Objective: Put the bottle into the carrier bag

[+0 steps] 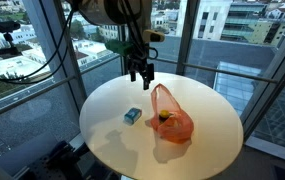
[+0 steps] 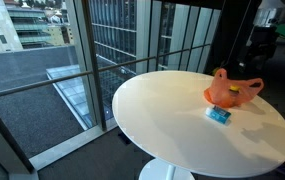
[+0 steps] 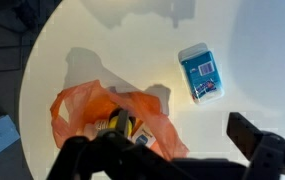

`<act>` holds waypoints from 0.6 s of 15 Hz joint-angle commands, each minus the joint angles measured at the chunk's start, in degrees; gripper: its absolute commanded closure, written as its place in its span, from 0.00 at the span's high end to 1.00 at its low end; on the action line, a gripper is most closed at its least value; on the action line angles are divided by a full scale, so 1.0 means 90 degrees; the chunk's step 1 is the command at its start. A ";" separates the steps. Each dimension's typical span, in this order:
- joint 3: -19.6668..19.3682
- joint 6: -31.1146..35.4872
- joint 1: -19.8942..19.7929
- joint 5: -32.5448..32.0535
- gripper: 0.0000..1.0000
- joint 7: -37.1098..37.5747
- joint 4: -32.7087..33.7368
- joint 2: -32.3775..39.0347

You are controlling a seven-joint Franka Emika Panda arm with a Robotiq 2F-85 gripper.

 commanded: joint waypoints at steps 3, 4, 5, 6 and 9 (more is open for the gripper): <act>0.0345 -0.1206 0.0037 -0.0147 1.00 -0.0264 -0.0138 -0.0854; 0.0400 -0.1435 0.0064 -0.0124 1.00 -0.0368 -0.0126 -0.0971; 0.0439 -0.1665 0.0094 -0.0076 1.00 -0.0530 -0.0105 -0.1085; 0.0481 -0.1866 0.0123 -0.0056 1.00 -0.0621 -0.0072 -0.1180; 0.0565 -0.2268 0.0166 -0.0046 1.00 -0.0763 0.0022 -0.1386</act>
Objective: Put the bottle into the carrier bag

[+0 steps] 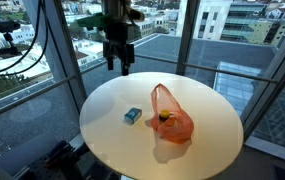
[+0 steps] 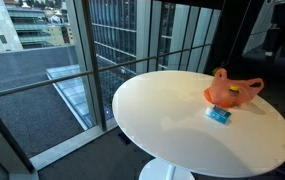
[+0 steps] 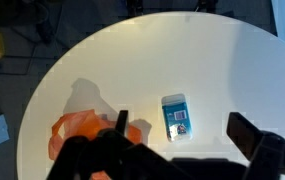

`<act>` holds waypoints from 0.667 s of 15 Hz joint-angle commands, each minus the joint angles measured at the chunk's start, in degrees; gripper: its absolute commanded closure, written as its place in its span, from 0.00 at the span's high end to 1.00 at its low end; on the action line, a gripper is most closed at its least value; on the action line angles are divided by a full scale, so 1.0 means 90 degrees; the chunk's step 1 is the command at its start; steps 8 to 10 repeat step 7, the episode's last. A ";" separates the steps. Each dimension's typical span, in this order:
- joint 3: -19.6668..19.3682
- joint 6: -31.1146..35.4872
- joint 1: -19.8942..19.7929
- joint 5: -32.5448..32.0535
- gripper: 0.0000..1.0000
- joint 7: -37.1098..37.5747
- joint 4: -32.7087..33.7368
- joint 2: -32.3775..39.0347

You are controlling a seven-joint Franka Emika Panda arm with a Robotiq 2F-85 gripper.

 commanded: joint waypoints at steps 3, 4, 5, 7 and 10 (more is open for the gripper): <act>0.0095 -0.0260 -0.0002 0.0010 1.00 -0.0115 0.0012 -0.0228; 0.0101 -0.0272 0.0000 0.0009 1.00 -0.0139 0.0012 -0.0261; 0.0101 -0.0274 0.0001 0.0009 1.00 -0.0157 0.0012 -0.0270; 0.0100 -0.0275 0.0001 0.0009 1.00 -0.0177 0.0012 -0.0268; 0.0100 -0.0275 0.0001 0.0009 1.00 -0.0177 0.0012 -0.0268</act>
